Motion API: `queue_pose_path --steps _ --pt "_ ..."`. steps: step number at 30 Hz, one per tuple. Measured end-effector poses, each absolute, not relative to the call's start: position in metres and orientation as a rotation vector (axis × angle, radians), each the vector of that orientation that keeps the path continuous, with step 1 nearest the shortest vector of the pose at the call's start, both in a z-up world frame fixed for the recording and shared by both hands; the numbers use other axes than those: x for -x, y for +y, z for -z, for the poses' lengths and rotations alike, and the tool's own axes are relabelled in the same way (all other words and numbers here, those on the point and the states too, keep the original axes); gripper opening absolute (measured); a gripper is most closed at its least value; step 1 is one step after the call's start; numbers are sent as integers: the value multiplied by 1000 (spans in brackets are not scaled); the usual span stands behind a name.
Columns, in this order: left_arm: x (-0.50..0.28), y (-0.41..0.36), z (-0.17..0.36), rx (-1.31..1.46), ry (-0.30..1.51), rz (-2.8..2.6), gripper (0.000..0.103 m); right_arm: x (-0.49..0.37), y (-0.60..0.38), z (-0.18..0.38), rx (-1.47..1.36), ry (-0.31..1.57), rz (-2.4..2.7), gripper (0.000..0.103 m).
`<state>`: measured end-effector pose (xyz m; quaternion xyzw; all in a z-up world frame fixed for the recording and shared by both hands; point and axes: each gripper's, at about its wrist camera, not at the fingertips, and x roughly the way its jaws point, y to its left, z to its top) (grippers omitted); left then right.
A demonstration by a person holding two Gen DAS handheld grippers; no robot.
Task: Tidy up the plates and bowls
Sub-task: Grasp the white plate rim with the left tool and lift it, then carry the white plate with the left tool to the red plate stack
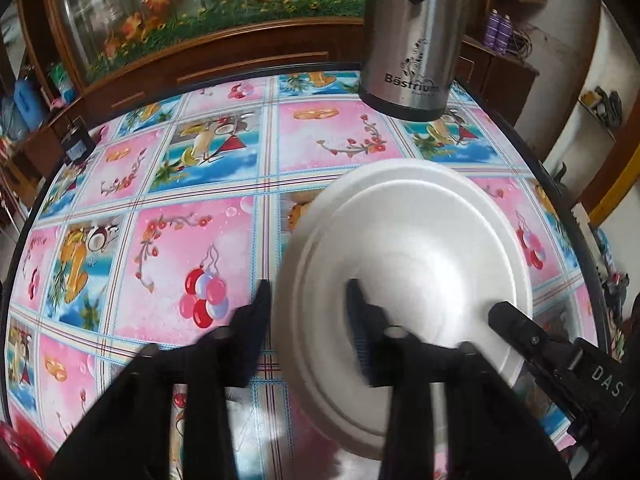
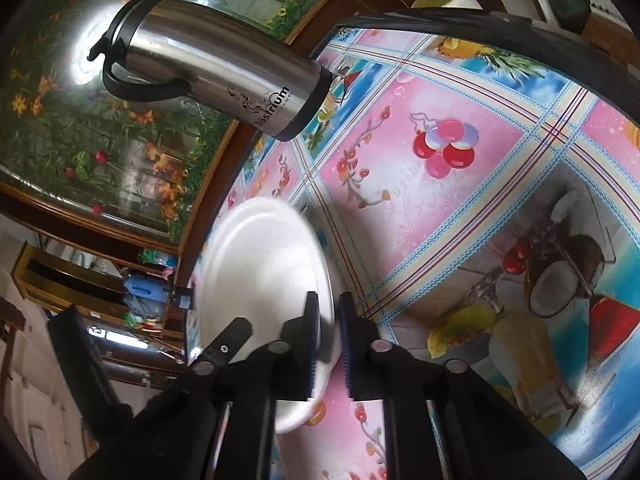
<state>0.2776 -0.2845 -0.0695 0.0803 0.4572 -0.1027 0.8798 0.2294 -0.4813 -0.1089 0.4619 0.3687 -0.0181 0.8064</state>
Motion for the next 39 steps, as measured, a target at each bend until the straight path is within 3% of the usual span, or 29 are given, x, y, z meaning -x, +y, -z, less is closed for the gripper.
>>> queue_pose_path --steps 6,28,39 --pt "-275 -282 70 -199 923 213 12 -230 -478 110 -960 796 55 6" --pt "-184 -206 -4 -221 651 194 10 -185 -425 61 -923 686 -148 6" --pt "-133 -131 -23 -109 642 170 9 -139 -368 33 -870 682 -234 6"
